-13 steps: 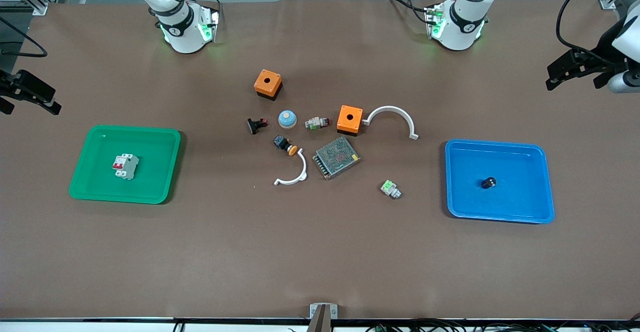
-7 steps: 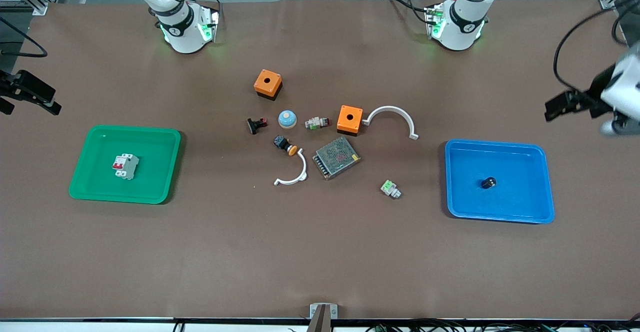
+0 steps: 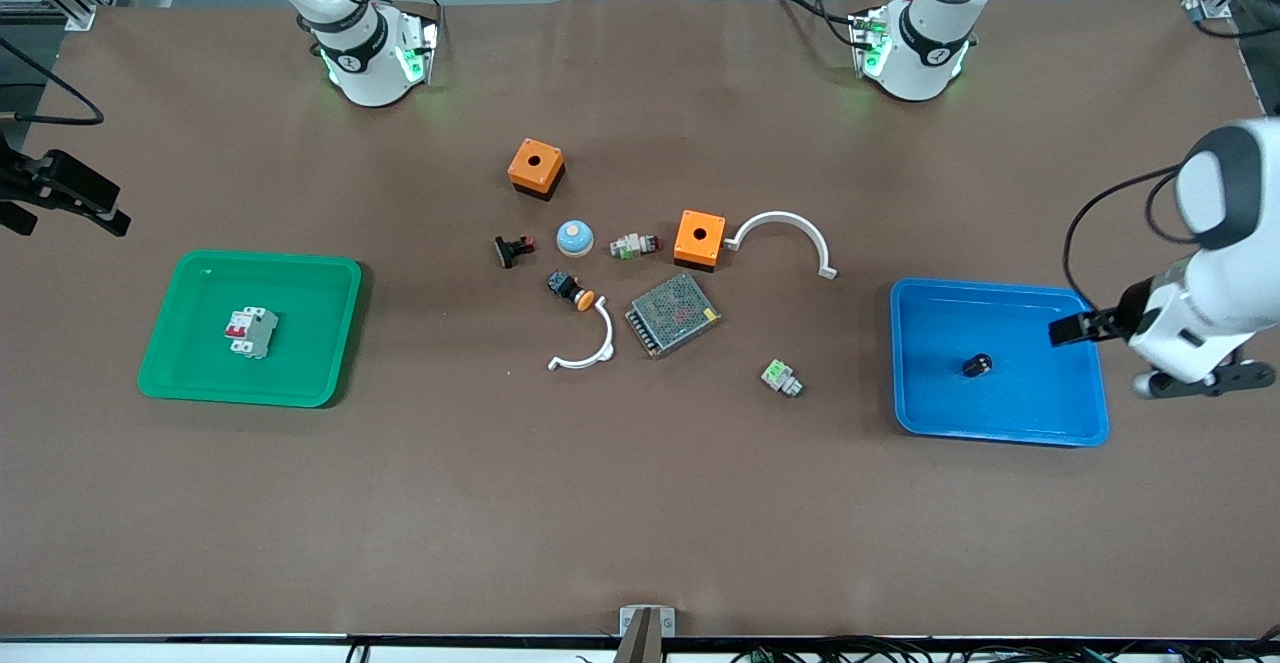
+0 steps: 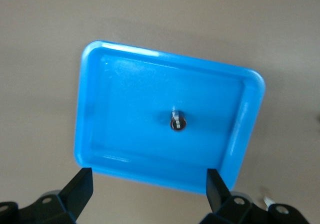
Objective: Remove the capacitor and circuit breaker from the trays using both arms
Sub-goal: 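Reach the left gripper down to the black capacitor in the blue tray, then grasp the capacitor with the left gripper while the right gripper reaches the breaker, then lift the capacitor with the left gripper while the right gripper grasps the breaker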
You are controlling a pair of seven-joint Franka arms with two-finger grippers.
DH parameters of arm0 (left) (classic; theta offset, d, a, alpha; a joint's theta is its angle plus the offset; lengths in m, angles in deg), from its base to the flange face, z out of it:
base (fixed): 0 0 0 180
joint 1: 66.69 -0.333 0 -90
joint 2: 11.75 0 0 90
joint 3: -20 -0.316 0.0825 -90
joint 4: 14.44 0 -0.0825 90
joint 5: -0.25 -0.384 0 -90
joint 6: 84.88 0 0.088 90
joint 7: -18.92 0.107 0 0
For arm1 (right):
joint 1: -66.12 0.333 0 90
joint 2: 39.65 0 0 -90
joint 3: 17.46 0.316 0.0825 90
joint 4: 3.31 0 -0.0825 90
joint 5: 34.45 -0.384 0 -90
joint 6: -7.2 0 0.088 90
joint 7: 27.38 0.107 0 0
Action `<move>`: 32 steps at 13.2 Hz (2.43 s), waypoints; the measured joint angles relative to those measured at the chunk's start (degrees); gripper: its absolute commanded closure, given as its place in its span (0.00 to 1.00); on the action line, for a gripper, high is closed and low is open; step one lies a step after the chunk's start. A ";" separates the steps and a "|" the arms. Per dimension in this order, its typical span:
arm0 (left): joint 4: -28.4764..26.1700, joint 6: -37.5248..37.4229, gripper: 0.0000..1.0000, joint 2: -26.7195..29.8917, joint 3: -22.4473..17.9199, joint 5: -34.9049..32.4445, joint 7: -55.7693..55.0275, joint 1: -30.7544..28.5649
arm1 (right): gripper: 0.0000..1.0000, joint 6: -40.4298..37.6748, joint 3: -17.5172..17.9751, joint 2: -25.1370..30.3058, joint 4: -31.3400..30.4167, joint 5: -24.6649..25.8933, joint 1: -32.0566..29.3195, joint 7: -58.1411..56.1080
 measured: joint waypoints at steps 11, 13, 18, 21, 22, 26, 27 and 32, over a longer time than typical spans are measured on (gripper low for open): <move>-9.64 14.98 0.22 -7.49 0.45 0.00 -0.15 0.32 | 0.03 8.16 -0.70 -11.10 -7.78 0.84 -10.45 -15.88; -9.69 16.83 0.25 -9.00 0.52 0.00 -0.21 0.35 | 0.03 12.07 -0.70 -12.21 -10.86 0.84 -11.09 -16.32; -9.76 18.27 0.31 -11.07 0.74 1.57 -0.30 0.38 | 0.01 24.31 -0.50 -12.87 -21.11 0.84 -11.08 -16.27; -9.82 18.38 0.36 -11.52 0.89 2.64 -0.31 0.47 | 0.01 32.77 -0.46 -12.96 -29.01 0.81 -11.07 -16.21; -9.84 18.46 0.39 -11.69 0.88 2.64 -0.32 0.47 | 0.01 35.79 -0.44 -13.11 -31.29 0.80 -11.07 -16.18; -9.84 18.79 0.55 -12.35 0.90 2.65 -0.32 0.49 | 0.01 45.64 -0.39 -17.25 -35.57 0.80 -11.07 -15.84; -9.83 19.00 0.58 -12.45 0.92 2.65 -0.32 0.51 | 0.01 47.43 -0.41 -18.82 -35.74 0.80 -11.07 -15.80; -9.79 19.87 0.99 -12.76 0.92 2.65 -0.33 0.50 | 0.28 48.92 -0.48 -22.12 -36.33 0.79 -11.09 -15.64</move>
